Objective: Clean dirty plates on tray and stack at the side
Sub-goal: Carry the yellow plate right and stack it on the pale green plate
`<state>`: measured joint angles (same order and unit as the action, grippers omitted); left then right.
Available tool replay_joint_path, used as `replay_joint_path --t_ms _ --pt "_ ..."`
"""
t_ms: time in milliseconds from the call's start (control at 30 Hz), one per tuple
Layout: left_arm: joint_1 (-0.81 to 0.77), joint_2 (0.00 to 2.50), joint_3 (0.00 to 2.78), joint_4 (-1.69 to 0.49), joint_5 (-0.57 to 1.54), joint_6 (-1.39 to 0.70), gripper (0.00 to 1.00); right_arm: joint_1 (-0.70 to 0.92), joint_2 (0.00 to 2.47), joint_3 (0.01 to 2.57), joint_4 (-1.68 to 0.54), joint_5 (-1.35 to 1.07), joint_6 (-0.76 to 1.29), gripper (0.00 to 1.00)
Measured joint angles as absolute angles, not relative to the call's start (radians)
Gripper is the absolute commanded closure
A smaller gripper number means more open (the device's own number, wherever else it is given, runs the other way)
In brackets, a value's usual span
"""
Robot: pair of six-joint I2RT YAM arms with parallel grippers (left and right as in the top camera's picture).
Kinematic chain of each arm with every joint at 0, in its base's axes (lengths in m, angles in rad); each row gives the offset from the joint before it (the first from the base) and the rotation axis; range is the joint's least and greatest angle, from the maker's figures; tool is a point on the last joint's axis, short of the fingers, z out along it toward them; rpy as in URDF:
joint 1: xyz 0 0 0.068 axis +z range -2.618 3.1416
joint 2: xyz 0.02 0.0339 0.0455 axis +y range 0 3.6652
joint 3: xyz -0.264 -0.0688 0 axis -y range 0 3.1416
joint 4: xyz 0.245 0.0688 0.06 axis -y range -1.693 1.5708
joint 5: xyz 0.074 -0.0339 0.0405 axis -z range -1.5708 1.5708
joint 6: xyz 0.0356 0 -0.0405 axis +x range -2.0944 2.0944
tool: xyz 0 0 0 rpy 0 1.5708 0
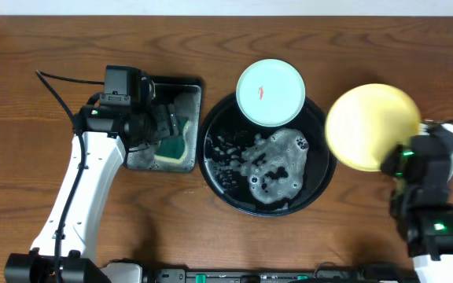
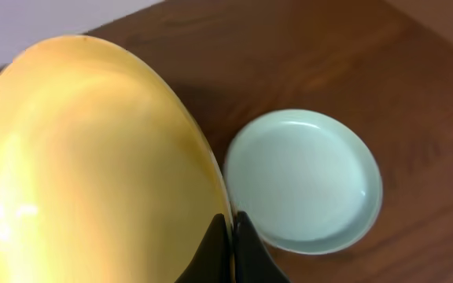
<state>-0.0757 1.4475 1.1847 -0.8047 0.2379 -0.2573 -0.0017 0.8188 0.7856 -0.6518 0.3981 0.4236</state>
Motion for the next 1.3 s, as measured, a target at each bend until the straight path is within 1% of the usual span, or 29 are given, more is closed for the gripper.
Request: replay_joint_path --t_ms 67,167,300,400,633,1033,1300 --pt "-0.076 1.448 1.185 -0.805 0.238 -0.257 0.19 -0.136 0.829 0.786 -0.668 0.314 0.432 0.99" --pt "-0.076 1.448 1.185 -0.805 0.238 -0.257 0.19 -0.281 0.855 0.786 -0.693 0.219 0.439 0.99" --pt "-0.076 1.448 1.185 -0.805 0.238 -0.257 0.19 -0.412 0.905 0.786 -0.728 0.151 0.440 0.99" --pt "-0.076 1.448 1.185 -0.805 0.238 -0.257 0.19 -0.478 0.951 0.786 -0.737 0.119 0.434 0.99" --pt "-0.076 1.448 1.185 -0.805 0.238 -0.257 0.19 -0.540 1.057 0.786 -0.718 0.089 0.407 0.99" --pt "-0.076 1.448 1.185 -0.805 0.238 -0.257 0.19 -0.542 1.277 0.786 -0.662 0.083 0.401 0.99" --pt "-0.076 1.448 1.185 -0.805 0.238 -0.257 0.19 -0.570 1.299 0.786 -0.596 0.173 0.413 0.99"
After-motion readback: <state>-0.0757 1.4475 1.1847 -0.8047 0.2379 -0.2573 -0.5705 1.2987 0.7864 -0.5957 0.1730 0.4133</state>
